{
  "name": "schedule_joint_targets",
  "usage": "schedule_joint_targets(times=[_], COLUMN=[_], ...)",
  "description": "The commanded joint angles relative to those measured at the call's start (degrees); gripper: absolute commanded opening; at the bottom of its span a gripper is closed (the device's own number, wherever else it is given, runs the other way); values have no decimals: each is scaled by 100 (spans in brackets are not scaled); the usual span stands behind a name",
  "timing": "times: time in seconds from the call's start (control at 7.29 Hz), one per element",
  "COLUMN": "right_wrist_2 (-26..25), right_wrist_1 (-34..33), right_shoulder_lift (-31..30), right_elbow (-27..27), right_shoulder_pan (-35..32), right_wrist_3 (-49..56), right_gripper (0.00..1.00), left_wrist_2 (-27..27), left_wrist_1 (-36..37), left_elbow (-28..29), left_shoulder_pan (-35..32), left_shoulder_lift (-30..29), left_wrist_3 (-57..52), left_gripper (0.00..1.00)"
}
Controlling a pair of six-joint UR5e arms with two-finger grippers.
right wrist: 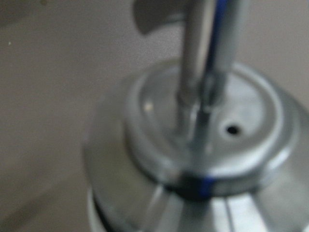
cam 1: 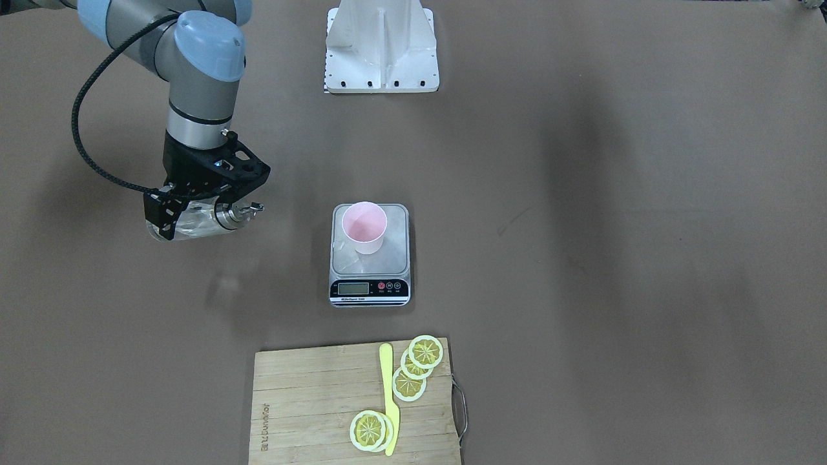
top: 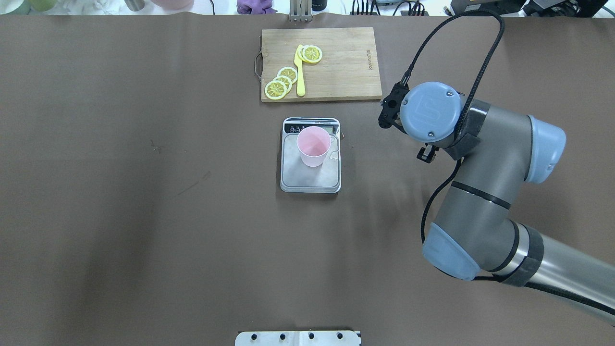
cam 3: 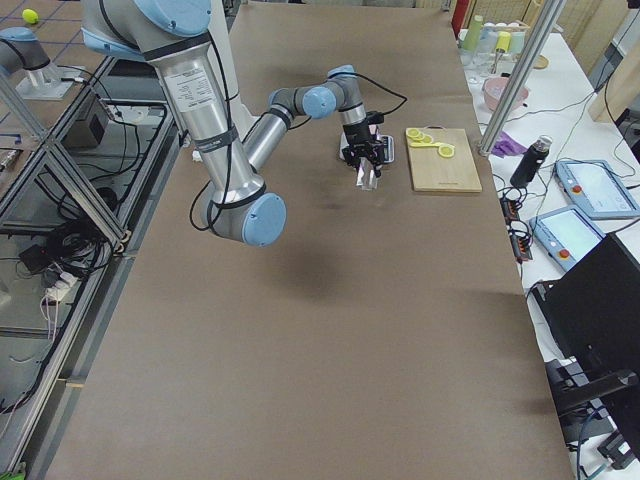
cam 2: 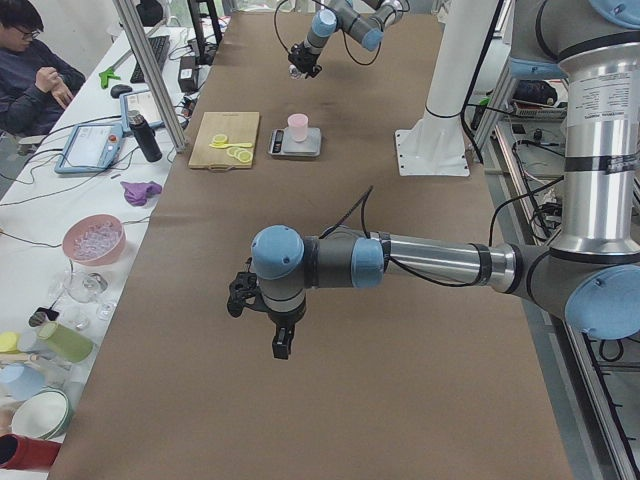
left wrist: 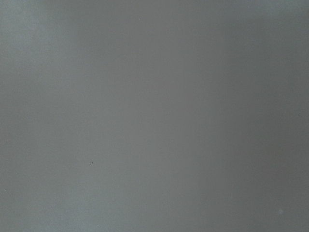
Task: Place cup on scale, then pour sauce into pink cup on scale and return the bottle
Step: 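Lift the bottle with the right gripper and carry it toward the scale, then position the bottle spout over the pink cup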
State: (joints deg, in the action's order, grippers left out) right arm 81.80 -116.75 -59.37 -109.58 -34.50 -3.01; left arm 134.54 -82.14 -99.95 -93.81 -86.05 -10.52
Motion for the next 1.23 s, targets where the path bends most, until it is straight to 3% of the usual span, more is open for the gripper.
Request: schedule_joint_targets(times=[0.0,0.41,0.69,0.96,1.1], right_wrist_2=[-357,-630,-630,-639,-639], right_wrist_1=[-864,-1875,-1930,-2113,-2541], right_shoulder_lift=[407,1030,1505,1604,1786], right_elbow=[7,313,1066,1281,1281], right_shoulder_pan=[337,707,707,716,716], right_wrist_3=[-287,-621,-744,-745,-745], right_gripper=[0,0,0,0,0], left_wrist_2=[-7,11,11,11,11], left_wrist_1=[13,-13,-13,-13,-13], left_elbow=[1,-7,-25,-16,-16], left_shoulder_pan=[3,-5,-6,-6,-6], left_shoulder_lift=[0,97,106,106,106], left_wrist_3=[24,24,15,24,24], left_gripper=[98,98,98,98,98])
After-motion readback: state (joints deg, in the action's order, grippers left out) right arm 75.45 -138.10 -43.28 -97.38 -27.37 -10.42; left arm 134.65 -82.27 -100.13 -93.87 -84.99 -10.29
